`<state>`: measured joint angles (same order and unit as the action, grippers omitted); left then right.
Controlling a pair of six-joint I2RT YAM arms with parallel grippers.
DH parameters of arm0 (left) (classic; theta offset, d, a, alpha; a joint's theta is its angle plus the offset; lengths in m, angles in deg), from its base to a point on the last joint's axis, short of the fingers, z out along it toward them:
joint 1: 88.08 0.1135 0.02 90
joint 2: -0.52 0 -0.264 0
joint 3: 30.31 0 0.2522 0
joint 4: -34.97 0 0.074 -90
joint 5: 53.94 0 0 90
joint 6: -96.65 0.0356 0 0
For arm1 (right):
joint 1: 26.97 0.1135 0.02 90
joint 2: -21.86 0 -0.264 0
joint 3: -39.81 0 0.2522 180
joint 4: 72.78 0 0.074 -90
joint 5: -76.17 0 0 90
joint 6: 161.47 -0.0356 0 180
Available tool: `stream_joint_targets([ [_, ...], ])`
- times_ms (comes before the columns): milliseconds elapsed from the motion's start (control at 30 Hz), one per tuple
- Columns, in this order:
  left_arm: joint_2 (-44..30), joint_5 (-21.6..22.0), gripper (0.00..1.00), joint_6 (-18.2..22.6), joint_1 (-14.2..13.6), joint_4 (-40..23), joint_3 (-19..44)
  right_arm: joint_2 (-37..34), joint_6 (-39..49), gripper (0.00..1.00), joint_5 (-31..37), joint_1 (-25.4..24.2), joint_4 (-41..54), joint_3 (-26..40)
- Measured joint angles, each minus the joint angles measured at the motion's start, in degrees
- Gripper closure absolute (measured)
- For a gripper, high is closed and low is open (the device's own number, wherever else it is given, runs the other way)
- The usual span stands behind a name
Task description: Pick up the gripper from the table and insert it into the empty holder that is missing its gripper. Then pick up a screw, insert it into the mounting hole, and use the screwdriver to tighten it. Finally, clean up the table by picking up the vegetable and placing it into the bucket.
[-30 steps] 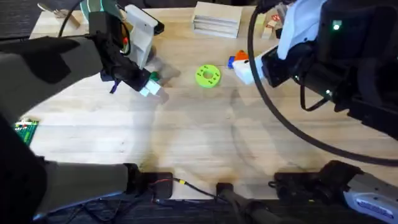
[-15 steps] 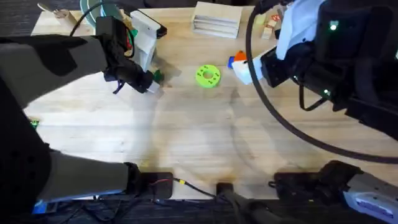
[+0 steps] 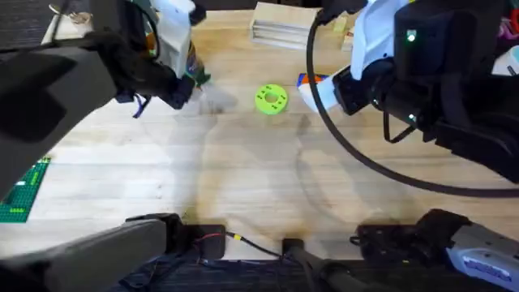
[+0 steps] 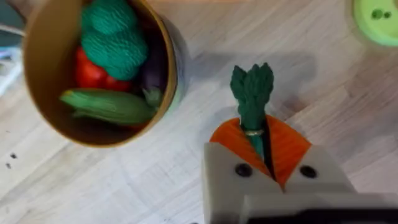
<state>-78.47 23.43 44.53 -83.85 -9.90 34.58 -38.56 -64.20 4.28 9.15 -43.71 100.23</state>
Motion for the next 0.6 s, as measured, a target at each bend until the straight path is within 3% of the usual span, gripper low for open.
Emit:
stream_joint_targets([
  [67,3.2,-1.4,0.981,-0.2,0.0,0.7,1.1,0.0,0.0,0.009,0.0,0.0,0.0,0.0],
  [300,8.9,-3.2,0.981,-3.5,1.9,12.6,3.6,0.0,0.0,0.010,0.0,0.0,-1.2,0.0],
  [600,3.0,-3.2,0.981,-17.0,9.8,21.8,3.6,0.0,0.0,0.009,0.0,0.0,-1.2,0.0],
])
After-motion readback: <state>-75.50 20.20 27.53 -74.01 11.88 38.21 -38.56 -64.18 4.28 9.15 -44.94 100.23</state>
